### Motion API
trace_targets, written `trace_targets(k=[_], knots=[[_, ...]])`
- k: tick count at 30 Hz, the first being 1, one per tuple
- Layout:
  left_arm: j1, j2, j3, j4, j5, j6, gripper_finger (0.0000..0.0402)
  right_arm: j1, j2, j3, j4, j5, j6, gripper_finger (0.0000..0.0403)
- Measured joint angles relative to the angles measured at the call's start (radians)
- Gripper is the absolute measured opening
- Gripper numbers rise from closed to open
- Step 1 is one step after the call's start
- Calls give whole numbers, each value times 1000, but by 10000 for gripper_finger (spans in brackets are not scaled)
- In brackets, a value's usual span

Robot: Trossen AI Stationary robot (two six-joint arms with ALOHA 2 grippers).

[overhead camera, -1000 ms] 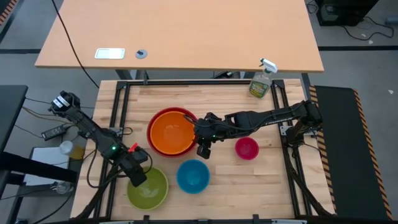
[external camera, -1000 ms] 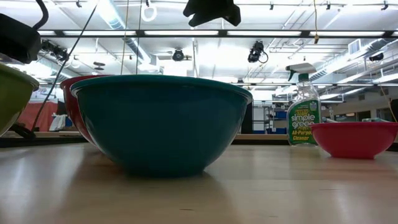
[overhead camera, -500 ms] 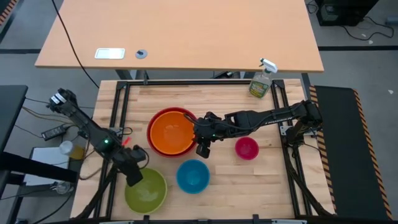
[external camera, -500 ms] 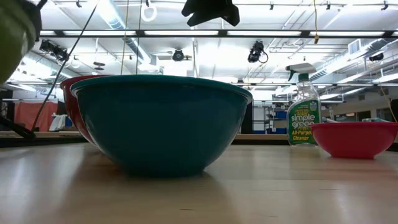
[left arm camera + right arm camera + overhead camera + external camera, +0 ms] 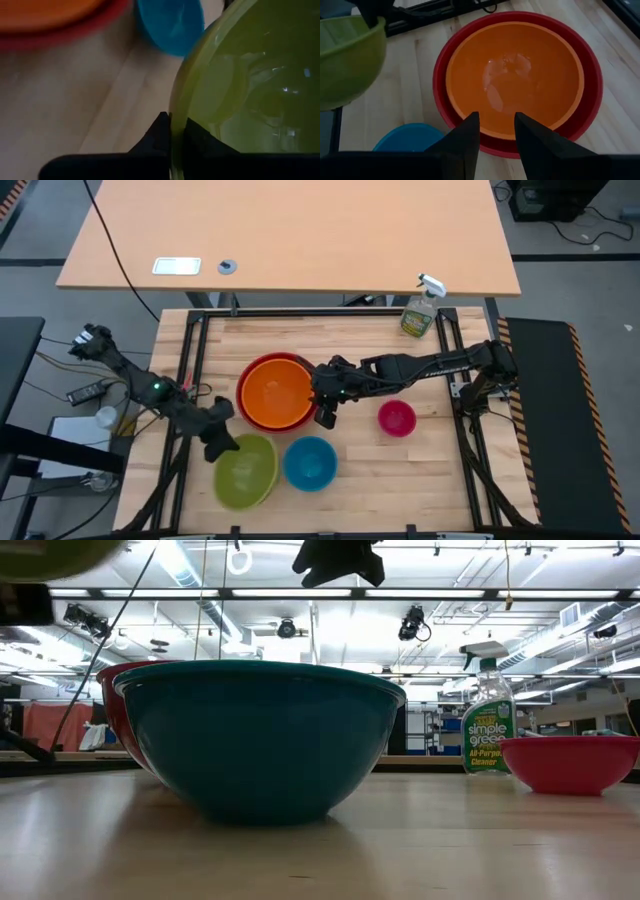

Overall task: Nest bowls inside each other
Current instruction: Stack the green bowl on top of the orange bowl

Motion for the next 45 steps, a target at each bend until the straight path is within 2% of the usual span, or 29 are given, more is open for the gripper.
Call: trace_targets(k=[8,14,25,30,34,45], knots=[[162,-12,0,7,-51,31,16,-40,0,0,-115,-2,52,130],[284,-15,1,105,-48,82,16,-50,0,0,-139,-20,52,130],[504,-13,1,76,-45,133,16,-57,-1,0,-274,-29,87,130],[615,1,1,-12,29,163,16,-57,-5,0,-317,-29,87,130],[668,38,1,-107,58,196,16,-57,-24,0,-326,-28,82,130],[750,172,1,-75,42,283,16,-71,-89,0,-313,3,79,130]])
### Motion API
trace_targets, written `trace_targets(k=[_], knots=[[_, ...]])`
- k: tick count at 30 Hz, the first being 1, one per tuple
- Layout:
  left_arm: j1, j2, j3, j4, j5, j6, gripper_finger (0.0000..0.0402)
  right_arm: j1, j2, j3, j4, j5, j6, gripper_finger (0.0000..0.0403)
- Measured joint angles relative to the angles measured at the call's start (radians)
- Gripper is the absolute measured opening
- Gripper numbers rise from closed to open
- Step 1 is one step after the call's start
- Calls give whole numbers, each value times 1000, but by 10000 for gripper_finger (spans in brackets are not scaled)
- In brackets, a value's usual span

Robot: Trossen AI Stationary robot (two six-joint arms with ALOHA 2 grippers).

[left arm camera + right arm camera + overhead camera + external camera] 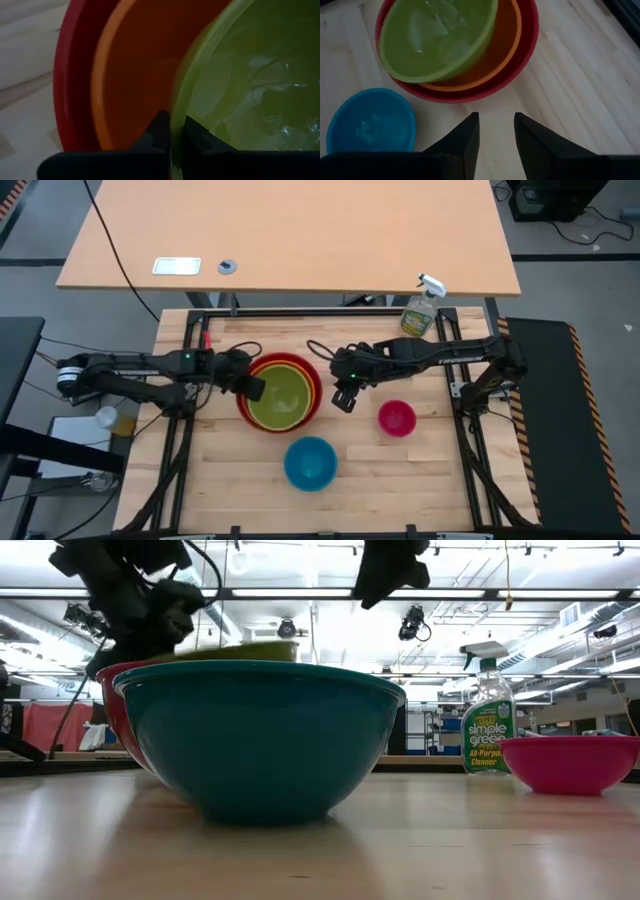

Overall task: Nest bowls inside each other
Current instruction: Stack the green bowl on top of the orange bowl

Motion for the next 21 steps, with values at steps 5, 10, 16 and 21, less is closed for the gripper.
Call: trace_targets(k=[5,10,16,21], knots=[[8,65,0,3,-1,25,16,0,0,0,16,0,0,130],[7,110,0,2,-14,41,16,2,0,0,35,0,-1,130],[7,128,0,8,-10,42,16,2,0,0,44,-3,-23,130],[7,128,0,11,-9,38,39,2,0,0,45,-3,-28,130]])
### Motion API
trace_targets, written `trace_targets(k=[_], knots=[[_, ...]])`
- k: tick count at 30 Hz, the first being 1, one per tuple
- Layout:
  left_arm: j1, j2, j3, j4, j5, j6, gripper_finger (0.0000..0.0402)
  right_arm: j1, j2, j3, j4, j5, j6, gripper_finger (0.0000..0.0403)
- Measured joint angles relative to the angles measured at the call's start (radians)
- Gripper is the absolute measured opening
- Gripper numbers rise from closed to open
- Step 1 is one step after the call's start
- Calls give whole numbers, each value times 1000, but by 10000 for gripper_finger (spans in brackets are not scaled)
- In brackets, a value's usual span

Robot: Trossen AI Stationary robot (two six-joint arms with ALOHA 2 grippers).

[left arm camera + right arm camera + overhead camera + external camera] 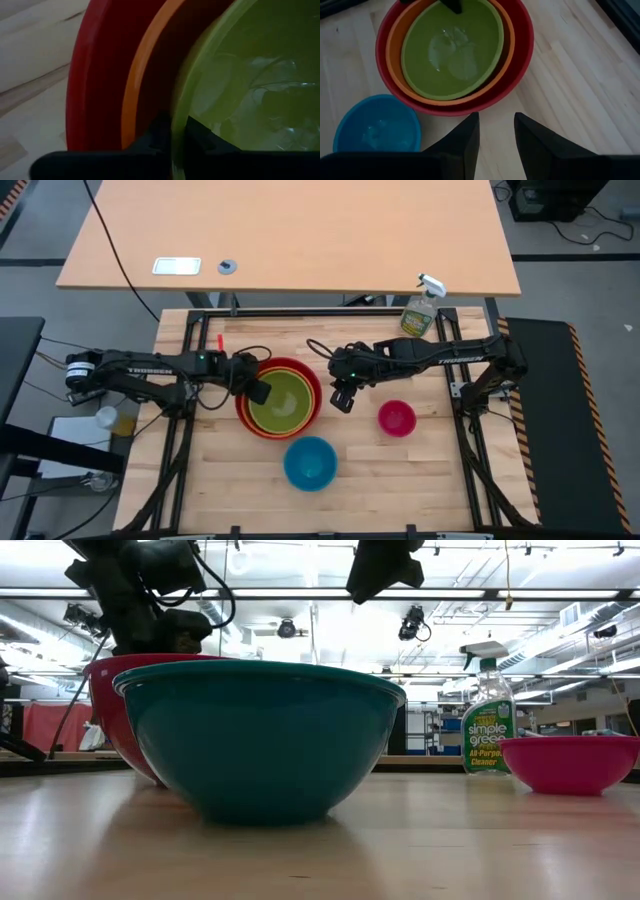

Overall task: Nest bowls inside each other
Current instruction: Stack the green bowl on top of the orange bowl

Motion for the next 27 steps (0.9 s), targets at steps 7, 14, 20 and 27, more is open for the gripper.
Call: trace_targets(k=[7,14,20,27], knots=[[0,-1,0,-1,2,-18,107,0,0,0,24,0,-8,130],[0,-5,0,-7,2,-6,125,0,0,0,25,1,-15,130],[0,-25,0,-24,2,8,126,0,0,0,25,1,-15,130],[0,-62,15,-39,-4,13,126,0,0,0,31,0,-18,130]])
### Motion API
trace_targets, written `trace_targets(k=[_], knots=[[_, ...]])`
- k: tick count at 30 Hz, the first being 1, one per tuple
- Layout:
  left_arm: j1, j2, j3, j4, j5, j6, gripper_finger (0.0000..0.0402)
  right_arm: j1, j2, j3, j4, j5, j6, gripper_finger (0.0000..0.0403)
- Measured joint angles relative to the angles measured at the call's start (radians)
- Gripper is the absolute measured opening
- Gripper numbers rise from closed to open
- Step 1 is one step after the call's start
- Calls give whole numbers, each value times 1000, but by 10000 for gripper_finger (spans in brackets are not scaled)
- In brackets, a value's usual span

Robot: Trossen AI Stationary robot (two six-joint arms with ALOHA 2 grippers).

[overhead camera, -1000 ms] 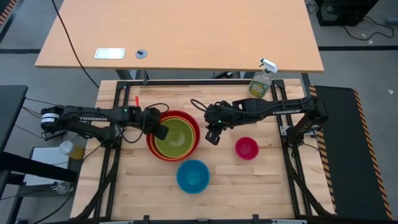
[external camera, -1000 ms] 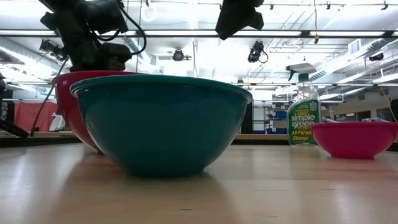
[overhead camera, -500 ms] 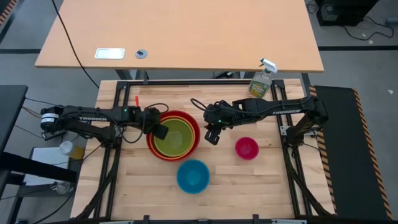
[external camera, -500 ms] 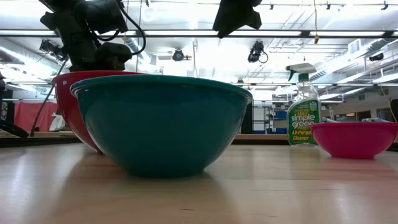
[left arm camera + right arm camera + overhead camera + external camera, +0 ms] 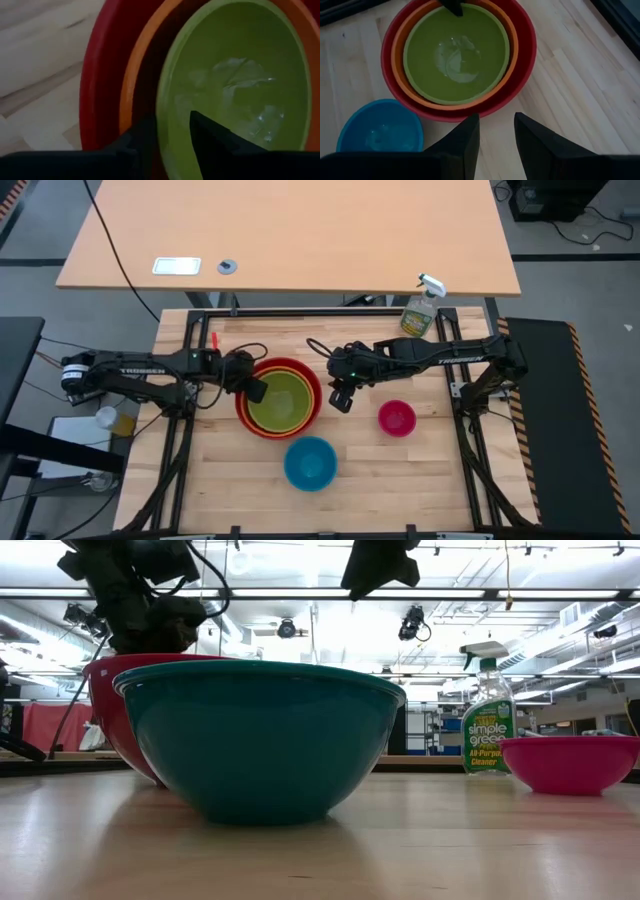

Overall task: Nest bowls inside each other
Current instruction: Stack the green bowl on top of the orange bowl, then stack the blue bowl on top of the green bowl

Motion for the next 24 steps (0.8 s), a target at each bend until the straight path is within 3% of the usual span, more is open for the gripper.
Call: trace_targets(k=[8,14,18,24], knots=[[1,-3,113,-101,-74,102,126,0,0,0,13,-1,0,130],[-31,-2,206,-61,-36,246,126,0,0,0,13,-11,0,130],[-136,-3,234,62,87,296,126,0,0,0,-12,-24,4,130],[-381,1,210,170,152,158,126,0,-1,0,-55,-107,48,130]])
